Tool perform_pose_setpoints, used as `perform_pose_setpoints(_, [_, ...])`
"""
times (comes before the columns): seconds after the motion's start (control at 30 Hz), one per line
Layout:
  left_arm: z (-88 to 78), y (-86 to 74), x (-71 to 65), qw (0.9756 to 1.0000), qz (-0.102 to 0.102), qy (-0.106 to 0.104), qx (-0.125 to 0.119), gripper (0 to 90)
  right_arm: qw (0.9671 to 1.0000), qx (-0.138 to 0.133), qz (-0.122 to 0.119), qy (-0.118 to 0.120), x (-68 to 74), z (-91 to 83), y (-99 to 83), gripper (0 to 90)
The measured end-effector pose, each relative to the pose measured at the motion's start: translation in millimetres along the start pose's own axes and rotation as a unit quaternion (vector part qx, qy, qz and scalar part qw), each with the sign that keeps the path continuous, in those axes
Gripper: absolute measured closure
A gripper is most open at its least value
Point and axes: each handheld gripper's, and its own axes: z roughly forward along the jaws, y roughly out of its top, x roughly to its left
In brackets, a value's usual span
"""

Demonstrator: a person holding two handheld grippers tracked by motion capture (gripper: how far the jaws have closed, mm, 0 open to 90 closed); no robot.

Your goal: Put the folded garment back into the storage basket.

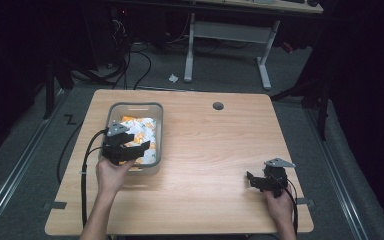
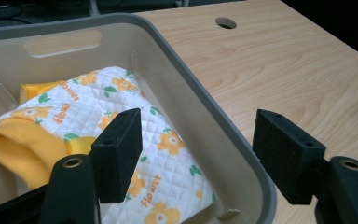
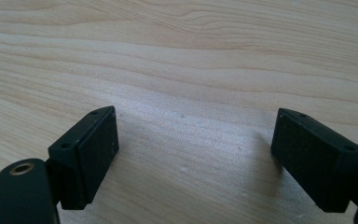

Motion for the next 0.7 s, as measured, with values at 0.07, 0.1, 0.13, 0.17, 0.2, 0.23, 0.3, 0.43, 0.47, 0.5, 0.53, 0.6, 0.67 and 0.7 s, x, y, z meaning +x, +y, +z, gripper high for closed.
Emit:
perform_pose_setpoints(0.07, [0.0,-0.1,-2.5,1.0000,0.006,0.001,0.002,33.7,1.0000,0.000,0.000,0.000,0.0,0.0,0.0,14.7])
perform_pose_setpoints(0.1, [0.0,-0.1,-3.5,1.0000,0.007,0.001,0.003,33.8,1.0000,0.000,0.001,0.000,0.1,0.0,0.0,14.7])
perform_pose_setpoints(0.13, [0.1,-0.2,-4.8,1.0000,0.006,0.001,0.003,33.8,1.0000,0.000,0.001,0.000,0.1,0.0,0.0,14.7])
perform_pose_setpoints(0.17, [-1.1,-0.1,-7.8,1.0000,0.009,0.000,0.002,33.8,1.0000,0.000,0.001,0.000,0.0,0.0,0.0,14.7])
perform_pose_setpoints(0.2, [-1.1,-0.1,-7.8,1.0000,0.009,0.000,0.002,33.8,1.0000,0.000,0.000,0.000,0.0,0.0,0.0,14.7])
perform_pose_setpoints(0.23, [-3.0,0.1,-11.4,0.9999,0.014,-0.003,-0.002,33.8,1.0000,0.000,0.001,0.000,0.0,0.0,0.0,14.7])
perform_pose_setpoints(0.3, [-3.9,0.3,-13.4,0.9999,0.016,-0.005,-0.004,33.8,1.0000,0.000,0.001,0.000,0.0,0.0,0.0,14.7])
perform_pose_setpoints(0.43, [-5.4,0.7,-19.7,0.9996,0.022,-0.014,-0.005,33.5,1.0000,0.000,0.001,0.000,0.0,0.0,0.0,14.7])
perform_pose_setpoints(0.47, [-5.7,0.7,-20.9,0.9996,0.024,-0.016,-0.004,33.5,1.0000,0.000,0.001,0.000,0.0,0.0,0.0,14.7])
perform_pose_setpoints(0.5, [-5.8,0.5,-22.7,0.9995,0.025,-0.018,-0.005,33.5,1.0000,0.000,0.001,0.000,0.1,0.0,0.0,14.7])
perform_pose_setpoints(0.53, [-5.8,0.2,-26.5,0.9993,0.027,-0.025,-0.006,33.4,1.0000,0.000,0.001,0.000,0.0,0.0,0.0,14.7])
perform_pose_setpoints(0.6, [-5.7,0.1,-27.6,0.9992,0.029,-0.027,-0.005,33.3,1.0000,0.000,0.001,0.000,0.0,0.0,0.0,14.7])
perform_pose_setpoints(0.67, [-4.8,-0.1,-30.4,0.9991,0.032,-0.029,-0.004,33.2,1.0000,0.000,0.001,0.000,0.0,0.0,0.0,14.7])
perform_pose_setpoints(0.7, [-4.2,-0.3,-31.8,0.9990,0.036,-0.028,-0.002,33.3,1.0000,0.000,0.000,0.000,0.0,0.0,0.0,14.7])
